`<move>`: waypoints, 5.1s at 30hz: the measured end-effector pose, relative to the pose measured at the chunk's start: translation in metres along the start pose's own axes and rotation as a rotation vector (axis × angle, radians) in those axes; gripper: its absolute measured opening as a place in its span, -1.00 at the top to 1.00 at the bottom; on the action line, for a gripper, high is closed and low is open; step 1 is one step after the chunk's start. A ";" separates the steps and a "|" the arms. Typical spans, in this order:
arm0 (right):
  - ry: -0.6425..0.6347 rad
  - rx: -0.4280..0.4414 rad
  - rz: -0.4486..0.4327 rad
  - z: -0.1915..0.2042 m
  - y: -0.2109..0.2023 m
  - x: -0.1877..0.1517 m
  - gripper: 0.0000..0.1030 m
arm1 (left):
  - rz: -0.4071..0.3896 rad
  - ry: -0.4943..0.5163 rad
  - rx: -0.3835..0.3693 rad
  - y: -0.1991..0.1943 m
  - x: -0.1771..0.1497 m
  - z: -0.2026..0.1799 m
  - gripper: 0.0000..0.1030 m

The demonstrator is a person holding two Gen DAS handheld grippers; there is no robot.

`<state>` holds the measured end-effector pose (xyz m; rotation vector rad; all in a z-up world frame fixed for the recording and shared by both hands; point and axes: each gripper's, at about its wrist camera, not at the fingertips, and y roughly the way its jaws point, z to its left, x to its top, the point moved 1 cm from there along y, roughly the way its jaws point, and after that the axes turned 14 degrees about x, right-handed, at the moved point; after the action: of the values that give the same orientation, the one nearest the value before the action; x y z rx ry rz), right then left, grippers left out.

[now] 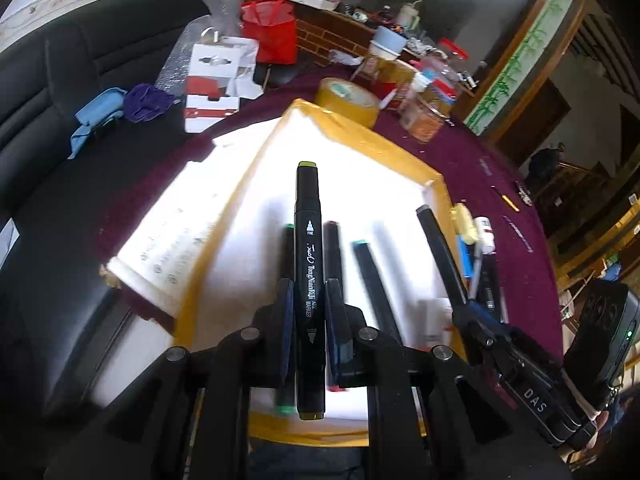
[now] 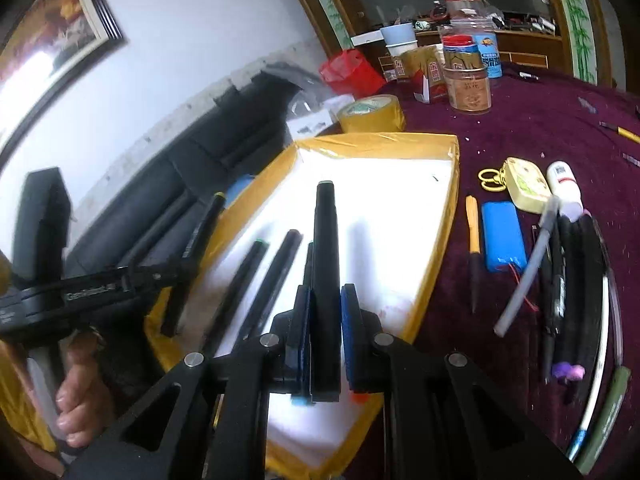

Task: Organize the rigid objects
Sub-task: 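Carry both markers over the white tray and open both tools, then move both tools back to the items on the table, then grasp the olive-green tube with the right tool while the left grasps a clear pen, then carry the green tube and clear pen over the white tray and open both tools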

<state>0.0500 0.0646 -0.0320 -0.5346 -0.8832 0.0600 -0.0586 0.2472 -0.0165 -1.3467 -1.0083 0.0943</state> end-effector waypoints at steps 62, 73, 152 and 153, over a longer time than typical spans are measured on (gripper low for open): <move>0.147 -0.449 -0.040 -0.117 -0.129 -0.079 0.51 | 0.043 0.354 -0.197 -0.034 -0.100 -0.192 0.00; 0.194 -0.521 -0.096 -0.147 -0.164 -0.086 0.64 | 0.051 0.390 -0.200 -0.031 -0.104 -0.202 0.00; 0.231 -0.481 -0.241 -0.196 -0.230 -0.089 0.65 | -0.008 0.535 -0.236 -0.049 -0.088 -0.267 0.88; 0.216 -0.474 -0.269 -0.192 -0.233 -0.090 0.65 | -0.020 0.515 -0.242 -0.055 -0.084 -0.256 0.88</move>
<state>0.0970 -0.2420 -0.0857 -0.8405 -0.7500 -0.4553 0.0298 -0.0119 0.0116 -1.4764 -0.6066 -0.3844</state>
